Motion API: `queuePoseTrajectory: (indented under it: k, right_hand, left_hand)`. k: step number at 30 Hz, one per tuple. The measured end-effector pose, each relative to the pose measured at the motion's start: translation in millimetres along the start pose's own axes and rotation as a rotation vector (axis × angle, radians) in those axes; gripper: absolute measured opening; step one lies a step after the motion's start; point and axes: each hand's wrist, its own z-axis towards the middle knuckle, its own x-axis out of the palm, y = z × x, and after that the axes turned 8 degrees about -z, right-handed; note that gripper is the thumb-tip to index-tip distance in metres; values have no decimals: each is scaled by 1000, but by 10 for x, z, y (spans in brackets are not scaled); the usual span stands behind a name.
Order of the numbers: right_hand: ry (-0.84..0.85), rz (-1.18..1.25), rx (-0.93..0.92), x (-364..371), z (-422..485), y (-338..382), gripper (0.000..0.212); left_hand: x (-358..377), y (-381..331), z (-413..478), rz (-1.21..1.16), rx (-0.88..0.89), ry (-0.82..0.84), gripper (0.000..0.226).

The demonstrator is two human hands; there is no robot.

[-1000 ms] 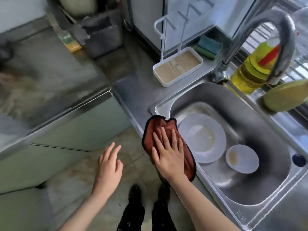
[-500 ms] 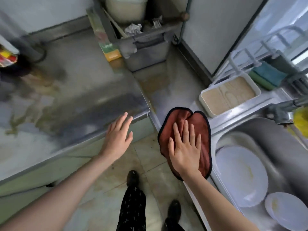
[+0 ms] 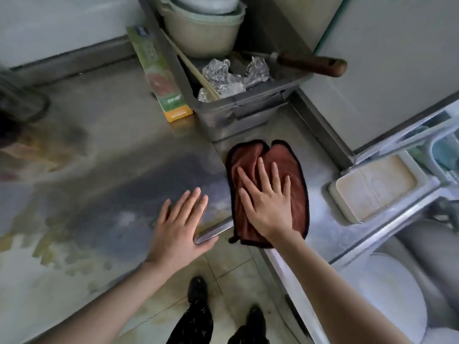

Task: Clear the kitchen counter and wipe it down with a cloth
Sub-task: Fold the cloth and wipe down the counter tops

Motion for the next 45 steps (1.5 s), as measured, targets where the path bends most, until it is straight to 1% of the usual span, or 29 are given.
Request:
queuePoseTrajectory:
  k: [2,3,4,6,8,9,10,12,14,15,16,17,20,21,22,23,25,27,28,29,30,33,34,35,36,38,41,43,45]
  right_hand:
    - [8,-58,-143,-19,-16,-158,49]
    - [8,-74,-147,-37,24,-248,50]
    - [5,-75,-104,-49,96,-324,50]
    - [-20,-32,70,-86,268,-369,52]
    - [-27,55,261,-92,429,-233,53]
    - [-15,94,291,-96,462,-107,52]
    - [-13,108,244,-90,448,26,52]
    - [-18,68,-16,-76,335,195,52]
    - [7,2,-244,-88,280,79,53]
    - [6,-31,-288,-99,322,-47,53]
    - [-4,-58,-265,-103,389,-175,53]
    - [-17,-67,-183,-103,468,-281,53]
    - [-15,26,170,-145,656,-263,53]
    - [-5,71,224,-150,671,-134,53]
    - [1,98,212,-146,660,14,53]
    - [1,102,139,-140,621,152,52]
    - [12,69,-75,-117,510,261,50]
    - [11,0,-241,-113,475,97,52]
    - [-10,-36,-289,-107,491,-35,54]
    - [-39,-65,-297,-94,513,-166,55]
    - [-66,-79,-253,-78,537,-266,55]
    - [-113,9,40,-21,491,-231,57]
    - [-122,57,105,4,417,-103,58]
    - [-123,82,122,25,316,31,59]
    - [-119,85,94,46,202,148,58]
    - [-97,48,-23,88,13,263,56]
    - [-66,-11,-130,94,-45,178,59]
    - [-74,-41,-132,82,-39,150,61]
    - [-65,-26,-37,64,-54,265,61]
  left_hand:
    - [-1,-7,-4,-9,6,-13,83]
    - [4,-6,-8,-15,7,-25,82]
    - [15,-3,-9,-22,7,-40,82]
    - [39,6,-9,-23,10,-61,82]
    - [49,10,-5,-13,20,-79,82]
    - [52,8,-5,-7,28,-88,81]
    - [51,7,-8,0,32,-92,81]
    - [37,2,-5,-1,31,-92,81]
    - [33,-2,-3,1,31,-101,81]
    - [36,-3,-8,7,30,-107,81]
    - [36,-7,-12,9,29,-108,81]
    - [35,-12,-12,9,28,-105,81]
    - [47,-8,-7,19,15,-105,82]
    - [53,-8,-11,24,10,-102,82]
    - [59,-8,-15,25,7,-100,82]
    - [60,-7,-17,26,7,-102,82]
    - [55,-7,-17,34,15,-102,84]
    - [57,4,-20,44,14,-89,86]
    - [59,8,-26,46,9,-82,87]
    - [63,9,-31,46,6,-78,87]
    - [68,7,-35,47,2,-81,87]
    - [79,1,-31,46,5,-111,84]
    - [79,4,-30,46,7,-114,84]
    - [79,6,-26,45,7,-112,84]
    - [76,10,-25,43,5,-110,84]
    - [66,4,-26,36,-2,-99,85]
    - [37,-19,-29,30,-8,-85,84]
    - [-14,-43,-42,45,-19,-63,85]
    - [-77,-66,-115,38,-48,-84,87]
